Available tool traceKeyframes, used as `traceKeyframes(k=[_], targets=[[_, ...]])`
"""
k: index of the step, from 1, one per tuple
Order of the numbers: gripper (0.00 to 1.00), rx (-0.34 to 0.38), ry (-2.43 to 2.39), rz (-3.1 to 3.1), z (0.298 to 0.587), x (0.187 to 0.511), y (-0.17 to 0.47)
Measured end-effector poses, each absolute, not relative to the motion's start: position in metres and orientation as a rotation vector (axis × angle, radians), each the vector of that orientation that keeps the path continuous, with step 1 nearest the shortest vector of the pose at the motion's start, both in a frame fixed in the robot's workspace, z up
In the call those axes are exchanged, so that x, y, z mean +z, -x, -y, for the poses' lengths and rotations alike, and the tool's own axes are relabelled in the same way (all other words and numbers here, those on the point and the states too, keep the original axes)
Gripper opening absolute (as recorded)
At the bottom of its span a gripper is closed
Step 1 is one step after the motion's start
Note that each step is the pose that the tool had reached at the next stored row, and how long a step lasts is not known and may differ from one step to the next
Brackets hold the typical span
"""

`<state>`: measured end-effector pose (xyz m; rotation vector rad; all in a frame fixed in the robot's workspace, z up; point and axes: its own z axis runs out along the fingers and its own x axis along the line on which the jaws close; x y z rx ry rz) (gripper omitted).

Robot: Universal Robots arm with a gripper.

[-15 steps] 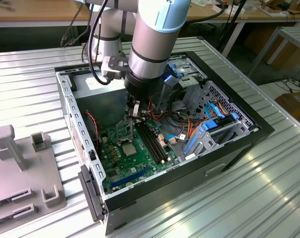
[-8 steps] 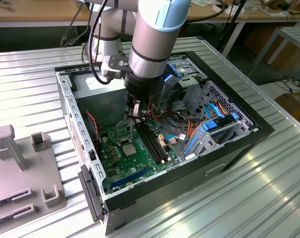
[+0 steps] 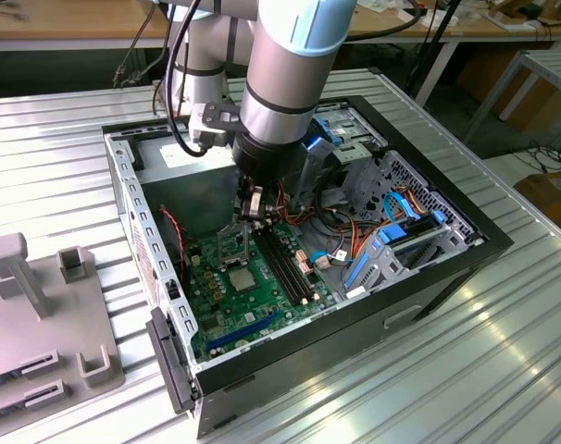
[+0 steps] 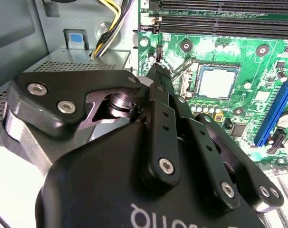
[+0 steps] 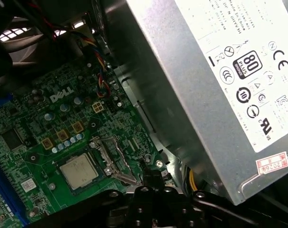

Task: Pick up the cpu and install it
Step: 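Close the cpu cover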

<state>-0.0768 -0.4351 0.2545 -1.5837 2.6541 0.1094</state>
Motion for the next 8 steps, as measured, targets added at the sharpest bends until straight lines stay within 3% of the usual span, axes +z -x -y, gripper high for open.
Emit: traceKeyframes(k=[8], targets=[[0.11, 0.110, 1.664, -2.608, 0.4351, 0.2547, 0.0769]])
